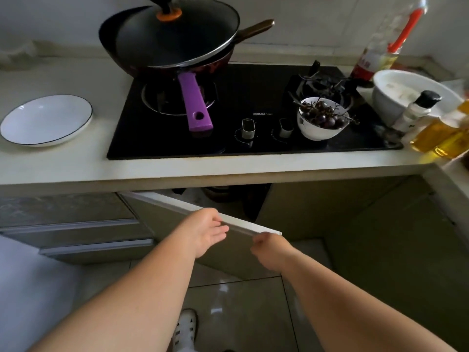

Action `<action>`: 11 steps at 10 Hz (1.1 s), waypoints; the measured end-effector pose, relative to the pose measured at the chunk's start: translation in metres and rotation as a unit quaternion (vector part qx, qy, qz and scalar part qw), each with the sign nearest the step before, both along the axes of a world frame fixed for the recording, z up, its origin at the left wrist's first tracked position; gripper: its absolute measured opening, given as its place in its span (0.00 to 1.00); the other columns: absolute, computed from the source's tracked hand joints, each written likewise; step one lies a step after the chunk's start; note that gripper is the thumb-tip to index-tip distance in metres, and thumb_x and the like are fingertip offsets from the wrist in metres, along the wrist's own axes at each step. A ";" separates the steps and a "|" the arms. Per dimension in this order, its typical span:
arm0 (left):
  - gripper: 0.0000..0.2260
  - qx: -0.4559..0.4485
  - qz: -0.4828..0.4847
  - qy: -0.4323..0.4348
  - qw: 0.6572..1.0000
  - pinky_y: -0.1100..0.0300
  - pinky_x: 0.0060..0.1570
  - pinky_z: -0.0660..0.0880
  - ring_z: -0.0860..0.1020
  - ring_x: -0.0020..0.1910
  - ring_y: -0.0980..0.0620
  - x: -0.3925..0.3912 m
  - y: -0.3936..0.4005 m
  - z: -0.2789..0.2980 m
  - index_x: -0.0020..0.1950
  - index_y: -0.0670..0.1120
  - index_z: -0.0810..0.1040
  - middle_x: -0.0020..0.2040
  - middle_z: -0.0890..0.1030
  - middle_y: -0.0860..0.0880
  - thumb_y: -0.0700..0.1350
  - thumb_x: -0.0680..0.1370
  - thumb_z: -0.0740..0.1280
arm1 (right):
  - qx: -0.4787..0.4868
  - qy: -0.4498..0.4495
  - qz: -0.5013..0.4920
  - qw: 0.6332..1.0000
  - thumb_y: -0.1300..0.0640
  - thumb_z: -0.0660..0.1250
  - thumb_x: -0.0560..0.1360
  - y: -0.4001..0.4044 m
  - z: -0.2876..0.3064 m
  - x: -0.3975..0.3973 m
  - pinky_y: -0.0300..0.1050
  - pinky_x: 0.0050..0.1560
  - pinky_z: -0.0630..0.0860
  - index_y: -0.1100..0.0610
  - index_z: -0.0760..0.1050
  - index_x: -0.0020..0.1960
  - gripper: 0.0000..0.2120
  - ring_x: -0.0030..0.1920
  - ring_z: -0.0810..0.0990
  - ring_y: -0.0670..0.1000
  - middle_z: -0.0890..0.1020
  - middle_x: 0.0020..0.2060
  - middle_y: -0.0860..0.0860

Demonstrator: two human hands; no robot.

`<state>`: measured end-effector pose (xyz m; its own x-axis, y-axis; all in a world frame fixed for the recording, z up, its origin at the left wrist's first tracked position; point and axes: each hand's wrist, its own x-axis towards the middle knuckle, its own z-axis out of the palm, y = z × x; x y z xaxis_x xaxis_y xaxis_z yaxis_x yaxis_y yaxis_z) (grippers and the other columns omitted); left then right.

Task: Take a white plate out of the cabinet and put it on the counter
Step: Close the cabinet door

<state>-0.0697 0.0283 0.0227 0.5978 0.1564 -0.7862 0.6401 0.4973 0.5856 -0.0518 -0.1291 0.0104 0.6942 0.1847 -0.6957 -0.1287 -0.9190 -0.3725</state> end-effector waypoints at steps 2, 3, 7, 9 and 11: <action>0.24 -0.008 -0.069 -0.016 0.997 0.46 0.65 0.72 0.75 0.63 0.40 0.026 0.019 -0.002 0.73 0.38 0.60 0.67 0.71 0.36 0.31 0.77 0.56 | -0.111 -0.028 0.088 0.989 0.68 0.55 0.78 0.016 -0.006 0.039 0.50 0.54 0.77 0.71 0.68 0.66 0.17 0.58 0.77 0.61 0.75 0.63 0.66; 0.25 0.010 -0.104 -0.024 0.994 0.46 0.67 0.70 0.72 0.67 0.40 0.038 0.028 -0.009 0.76 0.37 0.56 0.72 0.68 0.38 0.30 0.78 0.54 | -0.009 -0.041 -0.111 0.993 0.63 0.56 0.77 0.022 -0.004 0.071 0.38 0.40 0.70 0.64 0.73 0.64 0.17 0.49 0.77 0.55 0.78 0.62 0.62; 0.33 0.092 -0.161 0.000 0.983 0.47 0.63 0.74 0.74 0.65 0.44 0.062 0.052 -0.028 0.78 0.47 0.52 0.78 0.60 0.48 0.30 0.76 0.58 | -0.060 -0.102 -0.066 0.991 0.70 0.59 0.73 0.031 -0.027 0.113 0.56 0.72 0.64 0.56 0.59 0.75 0.32 0.73 0.62 0.57 0.65 0.73 0.54; 0.31 0.102 -0.176 -0.004 0.979 0.49 0.59 0.76 0.75 0.63 0.45 0.054 0.056 -0.025 0.78 0.49 0.54 0.76 0.65 0.47 0.32 0.77 0.58 | -0.026 -0.068 -0.068 0.995 0.71 0.58 0.74 0.031 -0.022 0.103 0.53 0.68 0.71 0.52 0.52 0.77 0.36 0.73 0.64 0.58 0.61 0.76 0.54; 0.23 0.136 -0.160 0.007 0.978 0.47 0.62 0.74 0.76 0.61 0.43 0.021 0.074 -0.004 0.74 0.46 0.64 0.71 0.72 0.43 0.36 0.79 0.57 | -0.025 -0.041 -0.008 0.999 0.64 0.54 0.79 0.040 0.014 0.084 0.46 0.60 0.72 0.58 0.63 0.73 0.22 0.66 0.73 0.57 0.72 0.69 0.58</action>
